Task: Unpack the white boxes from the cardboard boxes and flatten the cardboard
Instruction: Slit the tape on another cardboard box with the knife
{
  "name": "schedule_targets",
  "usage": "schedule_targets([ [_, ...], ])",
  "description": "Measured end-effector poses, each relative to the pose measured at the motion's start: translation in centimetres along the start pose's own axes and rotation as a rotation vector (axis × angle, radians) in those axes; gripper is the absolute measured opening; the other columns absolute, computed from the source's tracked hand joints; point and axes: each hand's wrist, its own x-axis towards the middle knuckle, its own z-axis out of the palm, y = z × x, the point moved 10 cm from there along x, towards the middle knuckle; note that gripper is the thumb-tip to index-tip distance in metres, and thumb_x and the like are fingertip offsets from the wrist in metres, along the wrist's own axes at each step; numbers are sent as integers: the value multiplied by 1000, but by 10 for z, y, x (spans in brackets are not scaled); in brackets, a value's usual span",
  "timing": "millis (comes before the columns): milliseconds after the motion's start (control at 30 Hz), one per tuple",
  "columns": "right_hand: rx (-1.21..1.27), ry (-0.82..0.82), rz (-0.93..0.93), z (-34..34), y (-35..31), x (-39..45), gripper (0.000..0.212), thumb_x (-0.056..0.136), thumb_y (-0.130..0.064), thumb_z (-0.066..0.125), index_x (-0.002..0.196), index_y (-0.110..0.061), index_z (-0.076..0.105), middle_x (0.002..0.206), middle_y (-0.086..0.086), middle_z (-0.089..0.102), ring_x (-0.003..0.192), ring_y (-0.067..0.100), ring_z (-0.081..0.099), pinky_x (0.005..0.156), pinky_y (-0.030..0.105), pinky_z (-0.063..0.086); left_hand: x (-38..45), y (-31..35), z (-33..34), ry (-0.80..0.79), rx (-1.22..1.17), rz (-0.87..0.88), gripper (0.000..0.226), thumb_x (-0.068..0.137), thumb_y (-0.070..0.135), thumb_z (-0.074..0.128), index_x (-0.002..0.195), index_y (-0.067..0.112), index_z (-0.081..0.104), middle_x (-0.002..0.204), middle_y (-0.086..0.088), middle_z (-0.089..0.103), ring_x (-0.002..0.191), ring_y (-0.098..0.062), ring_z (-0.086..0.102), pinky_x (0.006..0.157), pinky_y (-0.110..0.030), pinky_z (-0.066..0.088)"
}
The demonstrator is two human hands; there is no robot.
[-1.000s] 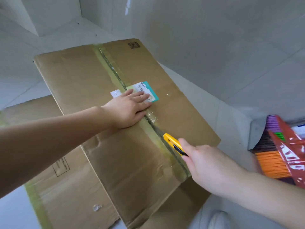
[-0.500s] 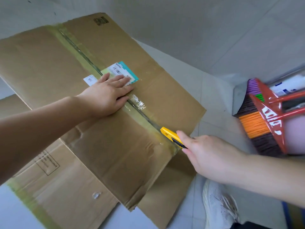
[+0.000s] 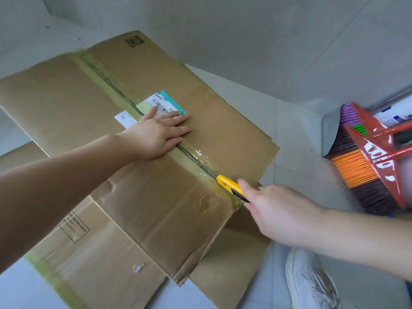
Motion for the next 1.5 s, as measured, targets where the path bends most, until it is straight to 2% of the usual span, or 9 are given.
schedule_targets([
  [600, -36, -100, 32, 23, 24, -53, 63, 99, -21, 33, 152, -19, -2, 99, 0, 56, 80, 26, 55, 65, 37, 41, 7, -5, 0, -4, 40, -4, 43, 102, 32, 31, 145, 33, 35, 158, 6, 20, 146, -18, 15, 116, -54, -1],
  [767, -42, -134, 25, 31, 29, -60, 70, 96, -16, 39, 151, -19, -4, 96, -1, 54, 70, 25, 42, 45, 28, 19, 7, -8, 0, -15, 42, -14, 60, 92, 51, 13, 144, 33, 37, 157, 7, 23, 146, -16, 18, 115, -53, 0],
  [933, -42, -175, 43, 38, 34, -71, 71, 96, -18, 37, 151, -20, -8, 85, -5, 40, 69, 23, 41, 45, 27, 18, 6, -6, -2, -23, 37, -15, 67, 89, 54, 7, 144, 32, 37, 157, 7, 22, 146, -17, 17, 115, -55, 0],
  [1067, -22, -205, 63, 36, 38, -72, 70, 96, -19, 35, 152, -20, -7, 103, -1, 54, 71, 24, 40, 47, 29, 19, 6, -5, 0, -67, 40, -33, 52, 98, 45, 18, 146, 33, 33, 158, 8, 16, 147, -14, 11, 115, -52, -5],
  [1133, -47, -203, -6, 36, 34, -74, 74, 91, -21, 49, 153, -19, 8, 93, -2, 56, 56, 19, 33, 43, 26, 12, 4, -5, 1, -81, 33, -40, 55, 95, 45, 16, 146, 34, 33, 158, 9, 16, 147, -13, 10, 115, -51, -6],
  [1233, -118, -127, 7, 28, 43, -76, 85, 42, -31, 84, 123, -15, 65, 55, -10, 29, 40, 17, 1, 45, 24, -11, 4, -6, -1, -77, 21, -40, 66, 89, 54, 7, 146, 34, 34, 158, 10, 17, 146, -13, 11, 114, -51, -6],
  [1267, -96, -162, 2, 29, 42, -77, 85, 42, -32, 84, 123, -15, 64, 54, -10, 31, 40, 19, 5, 46, 25, -11, 3, -6, -1, -80, 20, -40, 69, 87, 55, 4, 146, 34, 34, 158, 10, 17, 146, -13, 12, 114, -51, -6],
  [1400, 37, -226, 5, 40, 42, -87, 70, 96, -21, 38, 153, -23, -2, 100, 0, 53, 58, 19, 33, 45, 27, 13, 4, -7, 0, -82, 35, -44, 69, 87, 56, 2, 146, 36, 32, 158, 10, 17, 146, -13, 12, 114, -50, -6],
  [1500, 58, -289, 46, 39, 53, -88, 68, 97, -19, 34, 152, -23, -5, 110, 2, 55, 76, 28, 37, 46, 26, 14, 4, -7, 0, -94, 38, -57, 69, 86, 56, 1, 146, 36, 31, 158, 11, 16, 147, -13, 11, 114, -49, -7],
])
